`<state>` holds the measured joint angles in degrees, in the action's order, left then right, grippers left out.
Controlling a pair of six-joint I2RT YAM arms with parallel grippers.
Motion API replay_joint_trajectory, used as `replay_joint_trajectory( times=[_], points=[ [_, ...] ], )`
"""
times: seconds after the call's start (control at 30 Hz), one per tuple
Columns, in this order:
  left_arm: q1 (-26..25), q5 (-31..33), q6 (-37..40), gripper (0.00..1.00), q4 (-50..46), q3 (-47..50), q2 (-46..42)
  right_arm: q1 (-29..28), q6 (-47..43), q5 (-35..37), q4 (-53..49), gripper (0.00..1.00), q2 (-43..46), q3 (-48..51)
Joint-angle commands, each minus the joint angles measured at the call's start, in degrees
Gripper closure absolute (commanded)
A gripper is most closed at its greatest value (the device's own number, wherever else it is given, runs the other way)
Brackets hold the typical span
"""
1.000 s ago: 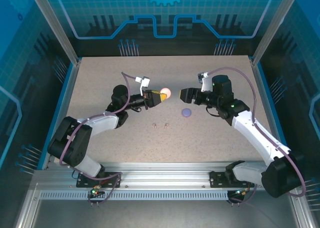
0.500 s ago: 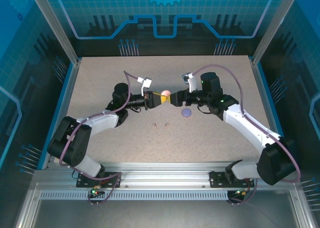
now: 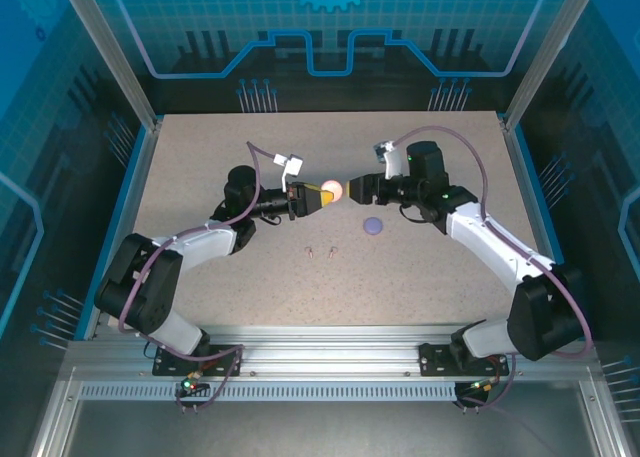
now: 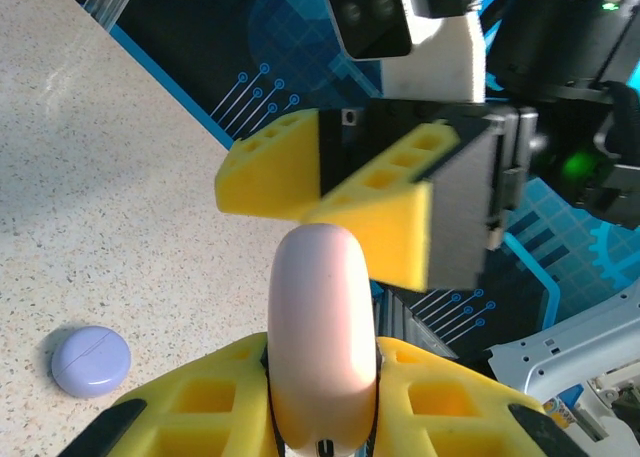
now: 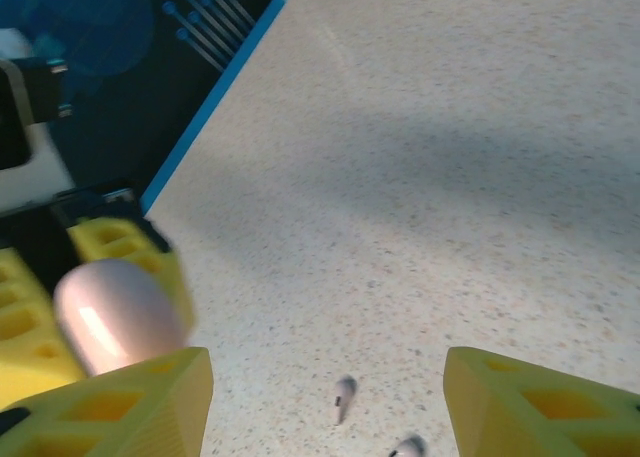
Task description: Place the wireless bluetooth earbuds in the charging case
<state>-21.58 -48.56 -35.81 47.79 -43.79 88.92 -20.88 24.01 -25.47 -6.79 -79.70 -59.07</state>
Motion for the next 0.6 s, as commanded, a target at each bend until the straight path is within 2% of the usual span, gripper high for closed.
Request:
replay_joint_trajectory(
  times=[0.0, 0.23, 0.37, 0.57],
  points=[
    [0.15, -1.72, 1.53, 1.00, 0.86, -0.75, -2.05, 2.03, 2.40, 0.49, 1.95, 0.38, -0.78, 1.76],
    [0.18, -1.52, 1.54, 1.00, 1.08, -0.71, -1.67, 2.30, 3.06, -3.73, 2.42, 0.38, 4.12, 2.84],
    [0.22, -1.63, 1.58, 1.00, 0.73, -0.84, -1.62, 0.13, 2.74, -3.65, 1.06, 0.37, 5.27, 0.49],
    [0.16, -1.55, 1.71, 1.00, 0.47, -1.08, -1.56, -3.97, 1.68, -2.50, -0.38, 0.36, 2.30, -4.02]
  ],
)
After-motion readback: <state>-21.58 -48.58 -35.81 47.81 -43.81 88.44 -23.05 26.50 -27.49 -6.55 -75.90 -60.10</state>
